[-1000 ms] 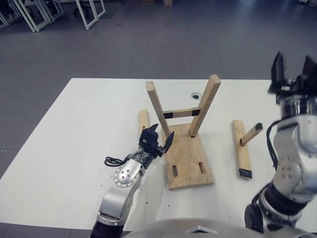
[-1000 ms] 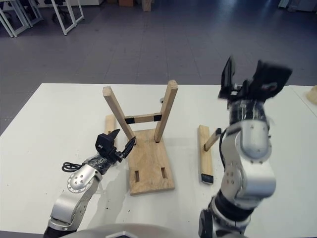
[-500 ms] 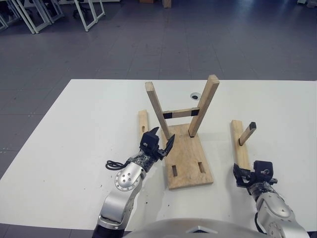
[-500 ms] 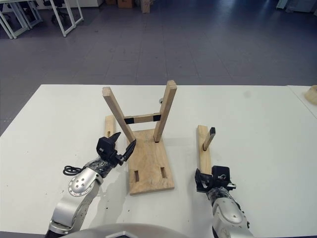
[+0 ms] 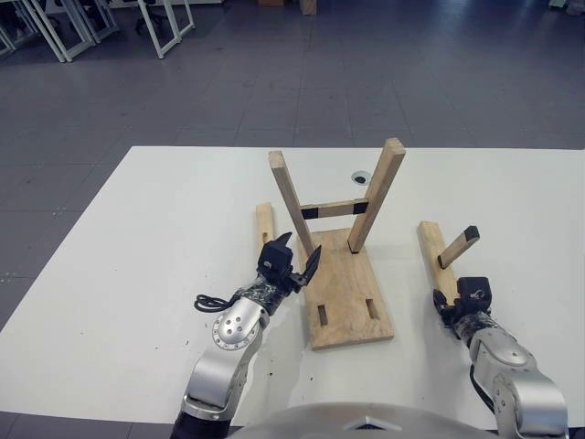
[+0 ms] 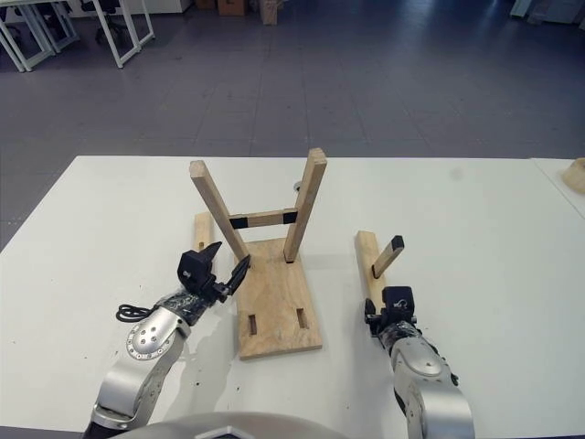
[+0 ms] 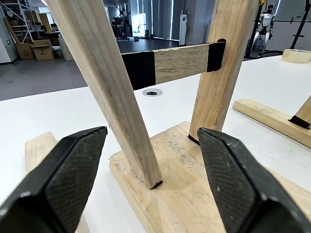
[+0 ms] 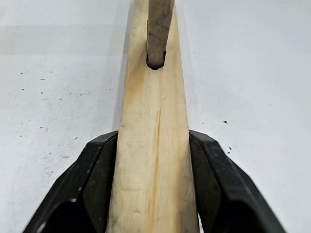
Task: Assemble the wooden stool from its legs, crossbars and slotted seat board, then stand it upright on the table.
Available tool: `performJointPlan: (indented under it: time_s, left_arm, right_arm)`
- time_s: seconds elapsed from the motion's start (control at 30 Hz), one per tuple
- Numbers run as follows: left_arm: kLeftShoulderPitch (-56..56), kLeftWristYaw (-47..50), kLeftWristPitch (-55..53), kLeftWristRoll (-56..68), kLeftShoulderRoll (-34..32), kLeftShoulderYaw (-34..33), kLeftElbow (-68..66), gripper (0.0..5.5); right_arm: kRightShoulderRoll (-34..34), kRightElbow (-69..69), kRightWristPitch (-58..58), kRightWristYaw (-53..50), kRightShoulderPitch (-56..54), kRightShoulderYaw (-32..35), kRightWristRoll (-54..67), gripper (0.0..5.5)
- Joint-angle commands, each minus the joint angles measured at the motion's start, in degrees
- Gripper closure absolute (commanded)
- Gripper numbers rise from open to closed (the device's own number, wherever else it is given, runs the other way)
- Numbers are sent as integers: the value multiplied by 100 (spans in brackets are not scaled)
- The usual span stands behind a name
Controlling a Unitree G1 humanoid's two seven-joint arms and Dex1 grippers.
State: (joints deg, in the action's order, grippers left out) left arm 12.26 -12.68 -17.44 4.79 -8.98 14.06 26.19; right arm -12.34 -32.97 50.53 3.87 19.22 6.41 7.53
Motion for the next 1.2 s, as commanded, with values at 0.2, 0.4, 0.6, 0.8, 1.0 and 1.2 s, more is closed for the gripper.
performJointPlan:
  time_s: [0.2,0.4,0.6,0.8,1.0,1.2]
  left_arm:
    - [-719,-2237,-2470,4386,-1667,-2275,619,206]
    - [-1317,-2578,-3720,8221,-2361,-2911,-65,206]
    - [-1962,-1959,-3964,9437,-2116,-2225,-513,206]
    - [-2409,-1688,-3906,9709,-2089,-1953,-592,206]
    - [-2429,-1483,-3852,9703,-2087,-1821,-551,206]
    - [-2429,-1305,-3873,9574,-2048,-1624,-564,224]
  right_arm:
    - [-442,595,-59,1174,-2872,2673,3195,345]
    - [-1439,1081,1180,2608,-2857,3222,8212,345]
    - [-1586,832,1415,3017,-3008,1740,9235,345]
    - [-1642,768,1395,3490,-2851,631,8599,345]
    - [-1691,557,1185,3774,-2739,2,7719,345]
    - [-1611,431,879,3886,-2820,-596,6851,346]
